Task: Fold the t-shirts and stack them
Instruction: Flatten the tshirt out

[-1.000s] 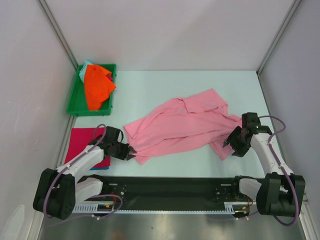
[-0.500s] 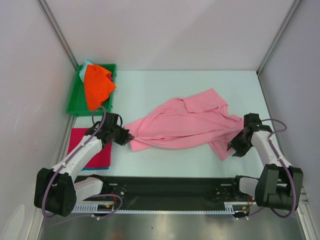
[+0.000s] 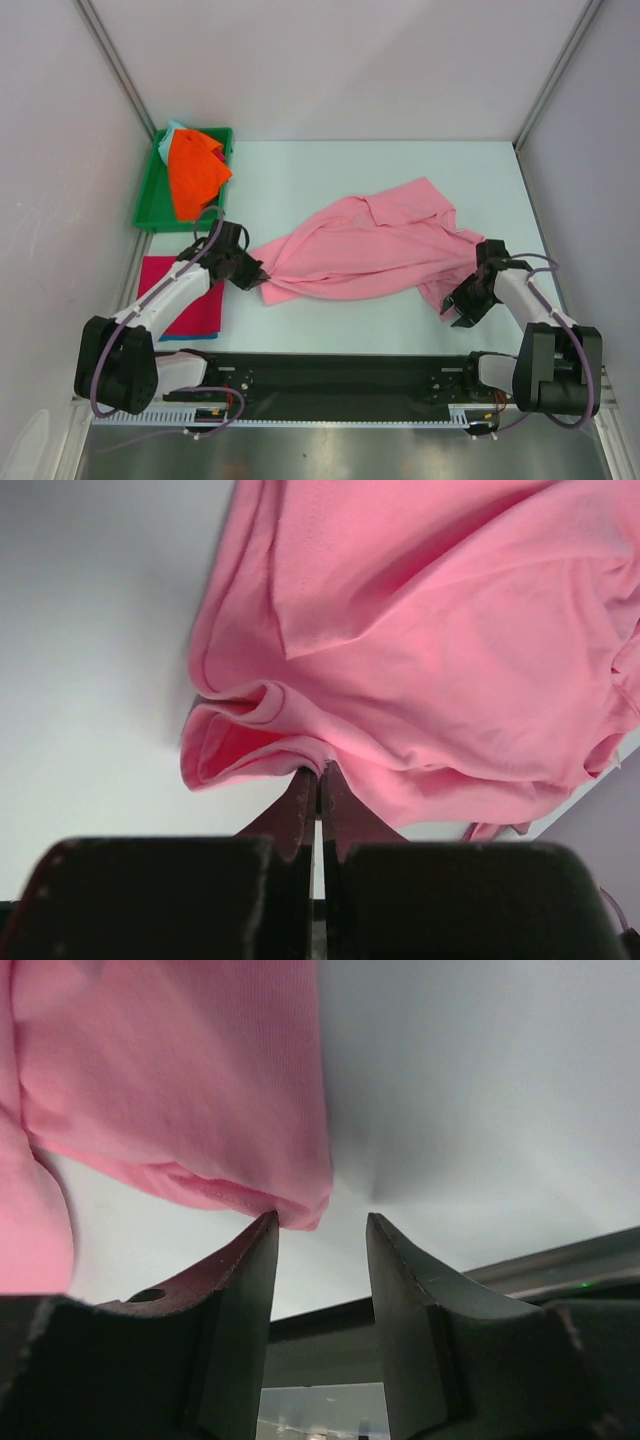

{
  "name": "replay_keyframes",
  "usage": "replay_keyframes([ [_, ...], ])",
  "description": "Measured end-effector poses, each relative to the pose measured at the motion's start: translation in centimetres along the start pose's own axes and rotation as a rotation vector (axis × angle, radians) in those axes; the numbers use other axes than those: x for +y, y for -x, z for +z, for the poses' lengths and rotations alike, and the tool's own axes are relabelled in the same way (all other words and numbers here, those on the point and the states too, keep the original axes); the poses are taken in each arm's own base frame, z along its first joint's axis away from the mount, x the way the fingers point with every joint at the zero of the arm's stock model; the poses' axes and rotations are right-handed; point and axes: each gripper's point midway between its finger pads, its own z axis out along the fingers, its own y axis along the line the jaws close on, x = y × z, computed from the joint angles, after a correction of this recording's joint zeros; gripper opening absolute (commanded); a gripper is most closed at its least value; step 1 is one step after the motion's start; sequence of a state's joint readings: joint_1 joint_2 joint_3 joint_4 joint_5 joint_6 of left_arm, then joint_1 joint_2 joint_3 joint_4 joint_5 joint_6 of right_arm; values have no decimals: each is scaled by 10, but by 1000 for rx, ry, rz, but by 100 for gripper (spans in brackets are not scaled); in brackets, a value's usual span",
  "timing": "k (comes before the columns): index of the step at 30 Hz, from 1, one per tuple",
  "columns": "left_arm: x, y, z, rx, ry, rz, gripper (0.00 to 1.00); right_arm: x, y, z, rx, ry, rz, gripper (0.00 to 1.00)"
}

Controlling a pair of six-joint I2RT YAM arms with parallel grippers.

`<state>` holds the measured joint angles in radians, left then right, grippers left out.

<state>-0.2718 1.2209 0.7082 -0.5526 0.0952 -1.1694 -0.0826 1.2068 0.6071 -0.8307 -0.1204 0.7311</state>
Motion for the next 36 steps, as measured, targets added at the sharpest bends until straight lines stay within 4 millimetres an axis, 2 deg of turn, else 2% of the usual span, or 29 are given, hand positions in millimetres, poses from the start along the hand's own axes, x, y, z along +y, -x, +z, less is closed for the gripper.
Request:
replay_keyframes([
  [6,-12,3,-3,6,-20,31,0,3,0,13,31,-6,26,45],
  [9,-13,3,-4,5,-22,46,0,7,-1,14,47,1,37,39],
  [10,-13,4,-5,5,-21,49,0,7,0,14,47,3,42,28],
  [16,-19,7,-12,-6,-34,81,0,12,4,17,31,16,55,0],
  [20,-22,10,-19,-29,-53,108,0,12,6,16,24,10,41,0],
  [23,-25,14,-28,-49,-59,142,0,13,28,9,-69,-22,7,0],
  [25,-34,20,-38,-77,-74,172,0,23,55,-7,-165,-20,-7,0],
  [26,-40,26,-46,-99,-80,194,0,35,74,-20,-232,5,-13,0],
  [29,-77,50,-79,-202,-144,274,0,78,133,-78,-436,118,-15,0],
  [32,-126,79,-126,-338,-240,357,0,128,201,-167,-676,271,-9,0],
  [34,-152,93,-154,-415,-290,407,0,152,231,-223,-810,376,1,0],
  [36,-174,104,-179,-476,-327,457,0,169,251,-276,-910,459,11,0],
])
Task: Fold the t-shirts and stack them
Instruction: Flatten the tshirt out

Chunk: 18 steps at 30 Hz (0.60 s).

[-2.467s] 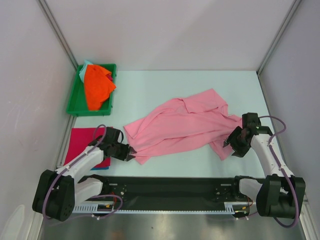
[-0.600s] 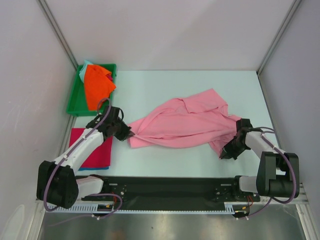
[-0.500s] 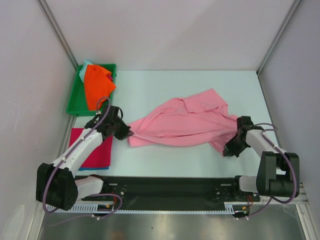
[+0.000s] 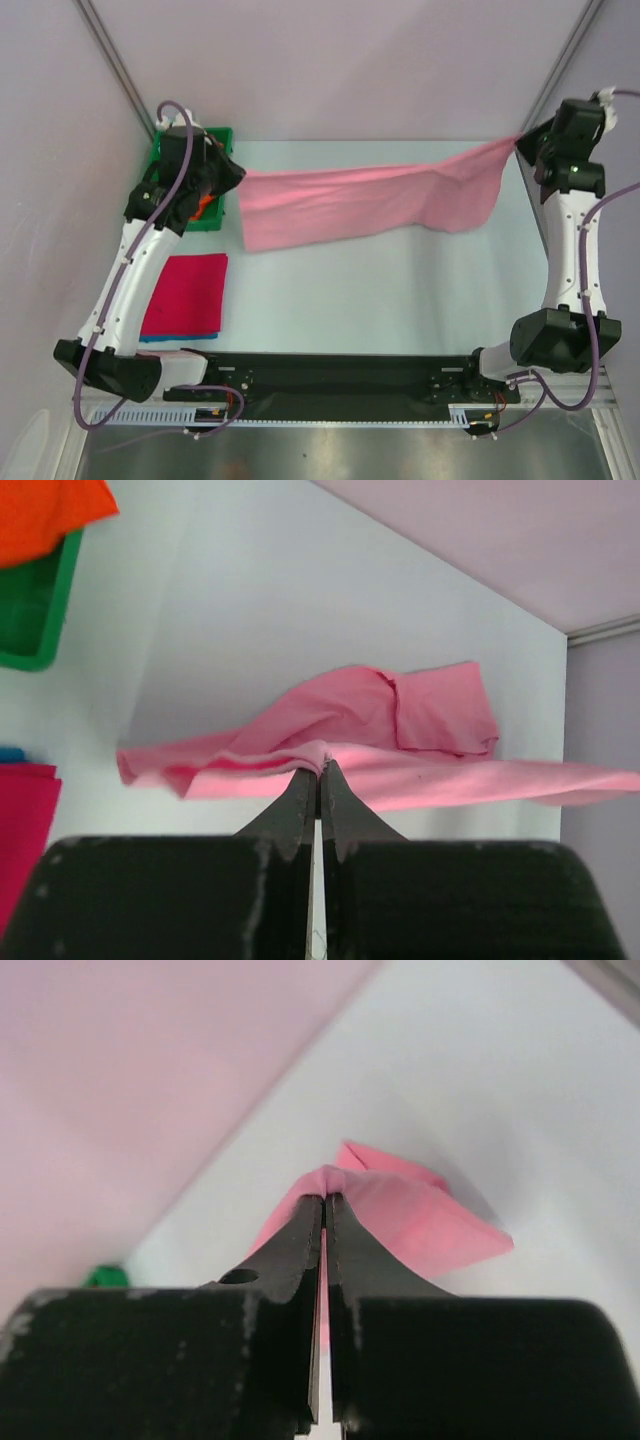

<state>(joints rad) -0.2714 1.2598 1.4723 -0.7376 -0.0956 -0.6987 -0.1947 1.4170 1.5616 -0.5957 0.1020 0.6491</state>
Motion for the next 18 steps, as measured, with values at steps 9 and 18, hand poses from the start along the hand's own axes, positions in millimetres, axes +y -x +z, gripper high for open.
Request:
replay_keyframes([
  [9,-77,97,-50,-231,-217,214,0,90,116,-76,-296,304,24,0],
  [18,-151,132,-188,-504,-679,407,0,122,188,-269,-737,613,1,0],
])
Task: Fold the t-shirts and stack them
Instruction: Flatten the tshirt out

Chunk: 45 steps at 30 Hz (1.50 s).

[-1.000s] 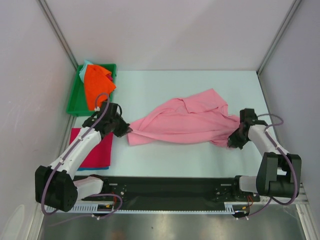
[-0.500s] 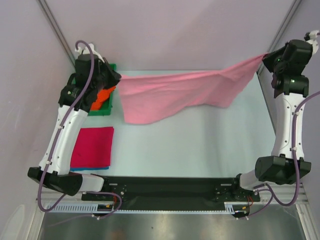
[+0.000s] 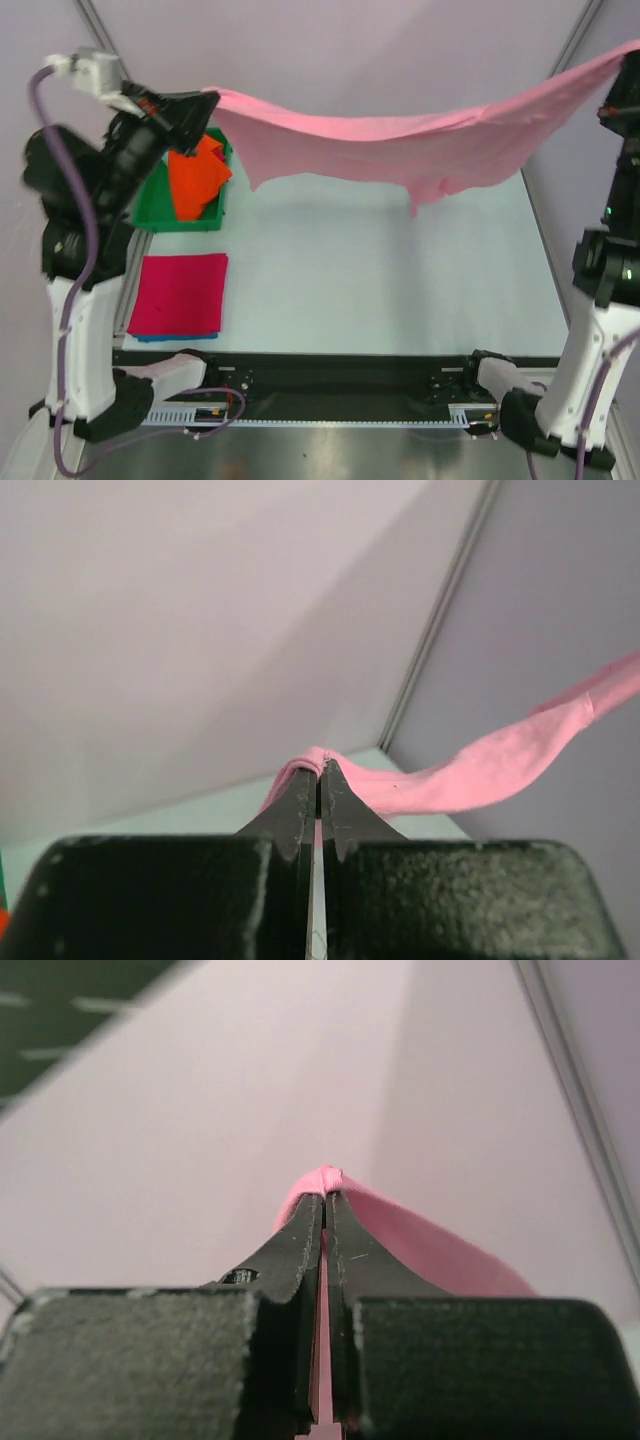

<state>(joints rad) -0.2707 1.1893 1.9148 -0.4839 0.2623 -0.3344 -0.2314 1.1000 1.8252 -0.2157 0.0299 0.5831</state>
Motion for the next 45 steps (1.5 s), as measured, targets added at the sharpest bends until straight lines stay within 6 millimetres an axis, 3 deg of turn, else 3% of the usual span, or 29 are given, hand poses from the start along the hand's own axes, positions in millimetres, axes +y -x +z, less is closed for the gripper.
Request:
replay_keyframes([
  [3,-34,48,-46,-148,-83,70,0,48,70,-49,-192,136,-26,0],
  [6,-70,95,-108,-324,-148,136,0,91,133,-110,-374,261,-52,0],
  [9,-99,132,-166,-486,-201,189,0,121,176,-159,-513,353,-76,0],
  [12,-112,150,-193,-586,-229,219,0,129,187,-173,-559,387,-89,0],
  [15,-103,141,-178,-561,-213,210,0,117,168,-155,-517,366,-96,0],
  [17,-85,117,-148,-495,-181,194,0,98,140,-128,-442,322,-99,0],
  [20,-41,56,-87,-326,-97,146,0,63,85,-80,-310,248,-106,0],
  [23,16,-30,-17,-109,5,99,0,13,6,-31,-137,160,-113,0],
  [27,85,-154,41,159,134,56,0,-58,-110,13,101,50,-113,0],
  [30,128,-232,66,306,205,35,0,-111,-199,28,277,-32,-116,0],
  [33,163,-282,92,361,252,32,1,-158,-277,37,414,-89,-126,0],
  [37,222,-363,137,450,313,8,0,-218,-368,42,552,-160,-135,0],
  [38,234,-375,148,455,317,0,0,-234,-392,41,595,-182,-137,0],
  [42,291,-441,181,502,355,-70,0,-280,-462,42,709,-240,-140,0],
  [45,319,-476,189,537,377,-120,0,-297,-491,44,756,-255,-139,0],
])
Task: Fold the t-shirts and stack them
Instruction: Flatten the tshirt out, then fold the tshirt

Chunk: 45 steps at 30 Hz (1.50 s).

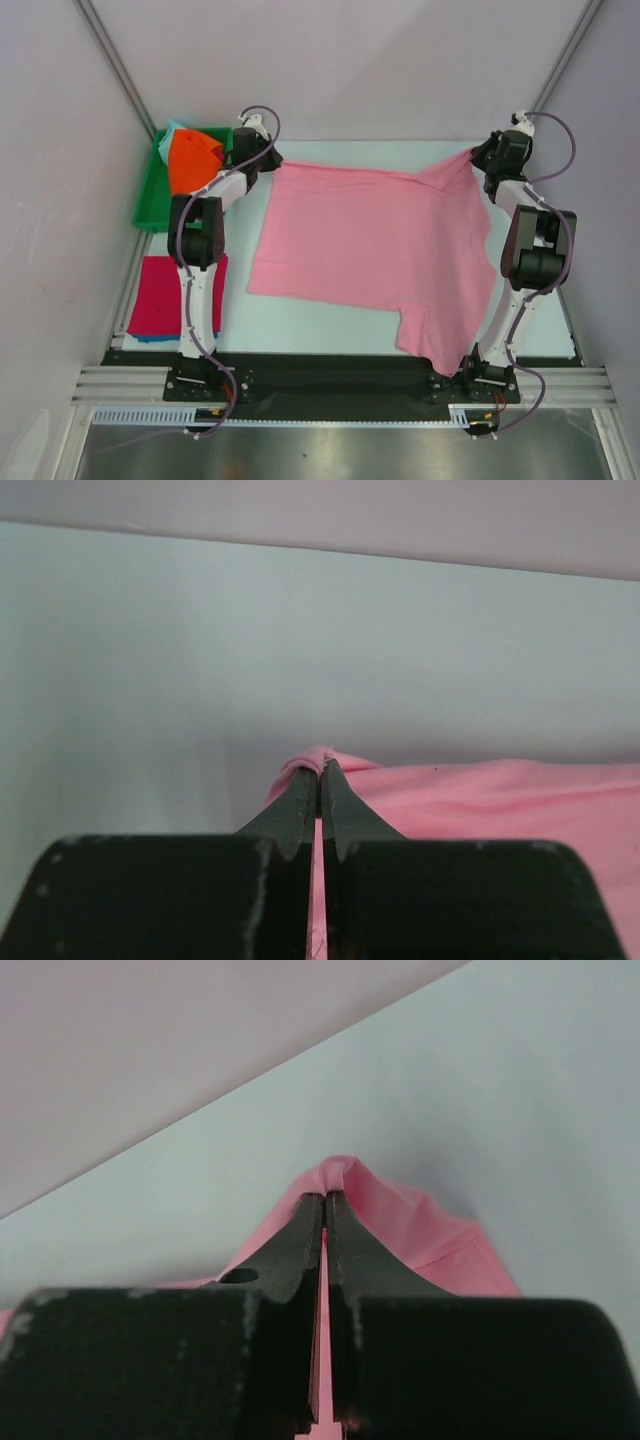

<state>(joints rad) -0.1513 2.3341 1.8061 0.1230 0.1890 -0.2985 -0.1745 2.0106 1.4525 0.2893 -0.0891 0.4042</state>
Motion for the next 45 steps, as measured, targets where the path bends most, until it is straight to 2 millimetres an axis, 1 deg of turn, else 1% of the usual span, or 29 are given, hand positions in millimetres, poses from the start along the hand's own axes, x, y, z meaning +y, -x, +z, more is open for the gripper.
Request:
replay_keyframes([
  [2,10,-9,11,17,8,-27,0,0,-5,6,15,-3,-4,0],
  [4,14,-11,14,20,13,-46,0,2,-3,6,19,-3,-5,0],
  [6,12,-8,14,16,9,-57,0,6,5,7,8,4,-6,0],
  [9,7,-2,14,6,-5,-72,1,10,6,6,20,7,-6,0],
  [12,5,-5,13,22,-9,-89,0,9,-3,3,83,-21,2,0],
  [14,8,-15,11,62,8,-113,0,6,-10,-2,134,-55,13,0],
  [16,10,-25,8,105,28,-136,0,1,-16,-11,179,-104,37,0],
  [19,16,-43,-2,189,85,-168,0,-1,-20,-30,237,-163,81,0],
  [21,18,-49,-10,229,114,-181,0,0,-20,-43,265,-192,109,0],
  [23,17,-47,-20,253,130,-185,0,2,-18,-57,275,-210,142,0],
  [25,14,-43,-32,258,136,-186,0,1,-20,-77,285,-234,176,0],
  [30,3,-34,-64,260,130,-188,0,-8,-36,-122,329,-306,237,0],
  [33,-2,-38,-82,281,121,-193,0,-16,-49,-142,364,-349,263,0],
  [35,-5,-42,-88,299,109,-198,0,-19,-56,-152,387,-368,269,0],
  [37,-6,-49,-91,322,99,-203,0,-22,-60,-161,399,-383,267,0],
  [39,-5,-63,-96,350,104,-209,0,-24,-63,-169,406,-390,265,0],
  [41,-2,-83,-107,401,117,-221,0,-26,-62,-178,414,-396,261,0],
  [43,-1,-100,-119,445,130,-231,0,-31,-58,-181,409,-404,261,0],
  [45,0,-104,-124,458,137,-233,0,-36,-57,-184,413,-410,258,0],
])
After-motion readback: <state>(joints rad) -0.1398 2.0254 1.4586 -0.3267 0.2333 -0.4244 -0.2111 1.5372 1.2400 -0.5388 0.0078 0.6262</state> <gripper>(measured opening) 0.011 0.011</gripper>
